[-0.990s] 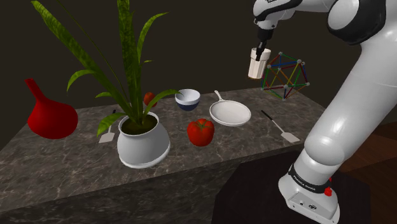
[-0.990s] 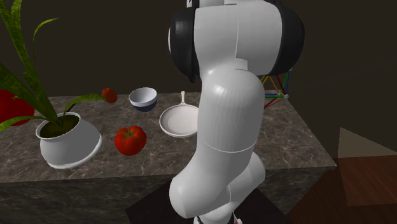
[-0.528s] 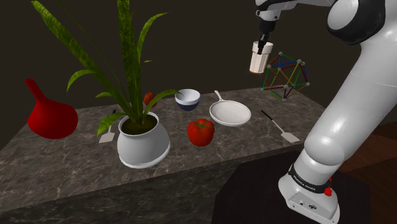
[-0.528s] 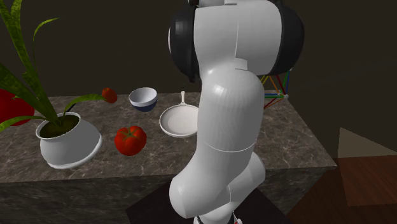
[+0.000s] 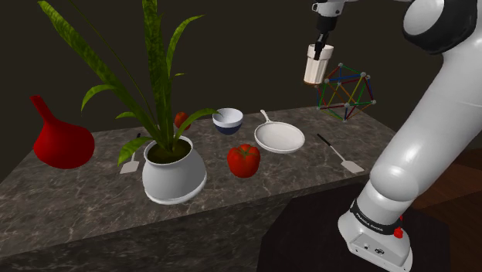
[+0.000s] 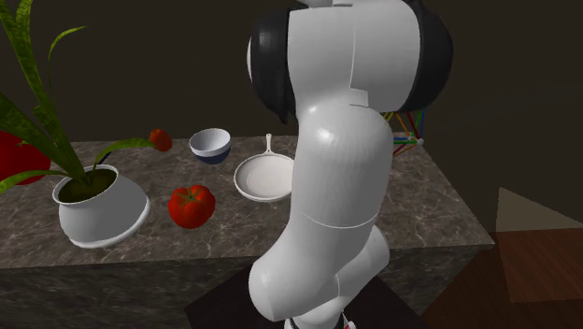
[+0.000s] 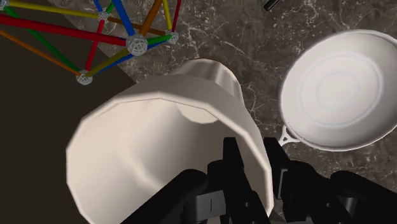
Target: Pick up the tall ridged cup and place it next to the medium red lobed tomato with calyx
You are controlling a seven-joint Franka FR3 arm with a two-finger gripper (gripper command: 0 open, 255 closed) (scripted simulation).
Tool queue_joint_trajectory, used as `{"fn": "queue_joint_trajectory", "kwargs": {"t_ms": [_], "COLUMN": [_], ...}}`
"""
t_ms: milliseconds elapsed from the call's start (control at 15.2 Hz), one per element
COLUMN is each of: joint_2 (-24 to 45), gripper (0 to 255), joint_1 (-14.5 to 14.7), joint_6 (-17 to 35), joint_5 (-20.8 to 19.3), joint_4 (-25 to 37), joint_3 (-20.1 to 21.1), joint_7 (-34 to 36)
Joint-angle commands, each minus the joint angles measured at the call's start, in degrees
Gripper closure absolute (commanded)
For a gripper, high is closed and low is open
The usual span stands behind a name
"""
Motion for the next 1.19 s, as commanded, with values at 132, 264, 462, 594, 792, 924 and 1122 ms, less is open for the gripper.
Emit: {"fn": "queue_joint_trajectory", "kwargs": {"t_ms": [132, 264, 462, 594, 792, 924, 1122], "joint_2": [-8.51, -12.56, -18.16, -21.61, -26.41, -29.36, -33.45], "gripper": [255, 255, 255, 255, 255, 255, 255], "joint_1": [2.11, 2.69, 3.30, 3.64, 4.16, 4.53, 5.24], "joint_6": [0.26, 0.15, -0.39, -0.95, -2.03, -2.87, -4.27], "joint_5": [-4.13, -5.65, -7.18, -7.73, -7.95, -7.72, -6.91], "joint_4": [-8.26, -12.22, -17.52, -20.68, -24.88, -27.35, -30.56], "joint_3": [3.22, 5.19, 8.28, 10.39, 13.58, 15.75, 19.02], "joint_7": [5.95, 8.88, 13.07, 15.73, 19.58, 22.06, 25.73]}}
